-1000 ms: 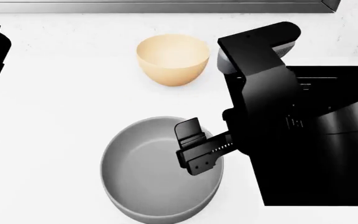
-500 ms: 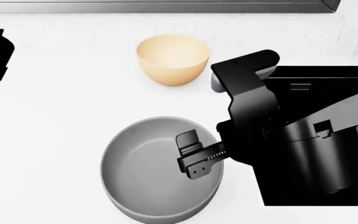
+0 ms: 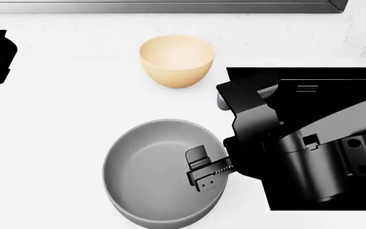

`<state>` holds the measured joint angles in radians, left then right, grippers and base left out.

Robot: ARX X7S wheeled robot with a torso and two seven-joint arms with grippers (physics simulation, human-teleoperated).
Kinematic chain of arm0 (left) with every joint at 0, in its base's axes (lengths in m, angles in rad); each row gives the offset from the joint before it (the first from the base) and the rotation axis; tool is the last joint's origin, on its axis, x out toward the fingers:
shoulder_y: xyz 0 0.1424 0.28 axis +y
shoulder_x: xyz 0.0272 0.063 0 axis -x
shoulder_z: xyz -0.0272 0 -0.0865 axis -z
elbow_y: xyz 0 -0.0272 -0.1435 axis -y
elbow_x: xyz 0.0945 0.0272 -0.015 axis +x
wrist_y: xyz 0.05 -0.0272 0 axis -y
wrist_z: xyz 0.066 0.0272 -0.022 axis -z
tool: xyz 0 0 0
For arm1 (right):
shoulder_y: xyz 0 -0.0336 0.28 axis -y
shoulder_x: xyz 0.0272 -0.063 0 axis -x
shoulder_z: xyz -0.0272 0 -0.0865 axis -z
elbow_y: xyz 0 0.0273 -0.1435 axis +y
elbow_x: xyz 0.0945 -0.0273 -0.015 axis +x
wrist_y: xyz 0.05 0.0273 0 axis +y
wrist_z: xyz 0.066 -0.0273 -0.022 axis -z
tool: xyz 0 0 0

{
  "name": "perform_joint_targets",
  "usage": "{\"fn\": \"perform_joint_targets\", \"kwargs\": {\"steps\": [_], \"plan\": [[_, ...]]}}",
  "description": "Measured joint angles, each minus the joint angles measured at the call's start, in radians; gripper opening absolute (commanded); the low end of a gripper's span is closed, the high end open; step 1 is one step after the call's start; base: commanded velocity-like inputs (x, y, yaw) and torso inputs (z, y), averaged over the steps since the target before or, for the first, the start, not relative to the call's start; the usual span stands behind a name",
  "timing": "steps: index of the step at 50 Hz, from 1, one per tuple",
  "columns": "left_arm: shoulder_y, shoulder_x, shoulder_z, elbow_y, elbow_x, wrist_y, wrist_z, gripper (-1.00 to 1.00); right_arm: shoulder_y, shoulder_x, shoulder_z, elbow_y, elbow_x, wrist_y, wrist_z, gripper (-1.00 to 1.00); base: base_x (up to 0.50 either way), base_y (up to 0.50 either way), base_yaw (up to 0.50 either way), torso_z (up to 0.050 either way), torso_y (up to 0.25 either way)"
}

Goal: Stack the bowls in the sink.

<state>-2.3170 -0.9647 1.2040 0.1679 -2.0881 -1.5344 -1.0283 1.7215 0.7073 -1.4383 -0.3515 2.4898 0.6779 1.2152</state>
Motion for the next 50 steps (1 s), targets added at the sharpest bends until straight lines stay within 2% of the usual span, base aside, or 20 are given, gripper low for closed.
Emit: {"fn": "perform_joint_targets", "kwargs": {"steps": [12, 13, 37, 50], "plan": [[-0.002, 0.002, -0.002, -0.002, 0.003, -0.001, 0.004, 1.00, -0.017, -0.001, -0.012, 0.004, -0.022, 0.011, -0.014, 1.00, 0.00, 0.00, 0.00, 0.000, 0.000], [-0.002, 0.003, -0.002, -0.002, 0.003, -0.001, 0.004, 1.00, -0.018, -0.001, -0.013, 0.004, -0.024, 0.012, -0.015, -1.00, 0.00, 0.00, 0.00, 0.000, 0.000], [0.001, 0.007, -0.004, -0.002, 0.001, 0.002, 0.005, 1.00, -0.009, 0.012, -0.014, -0.002, -0.046, 0.031, -0.025, -1.00, 0.00, 0.00, 0.00, 0.000, 0.000], [0.006, 0.004, -0.006, 0.000, 0.004, 0.007, 0.005, 1.00, 0.104, 0.105, 0.078, -0.050, -0.052, 0.001, 0.011, -1.00, 0.00, 0.00, 0.00, 0.000, 0.000]]}}
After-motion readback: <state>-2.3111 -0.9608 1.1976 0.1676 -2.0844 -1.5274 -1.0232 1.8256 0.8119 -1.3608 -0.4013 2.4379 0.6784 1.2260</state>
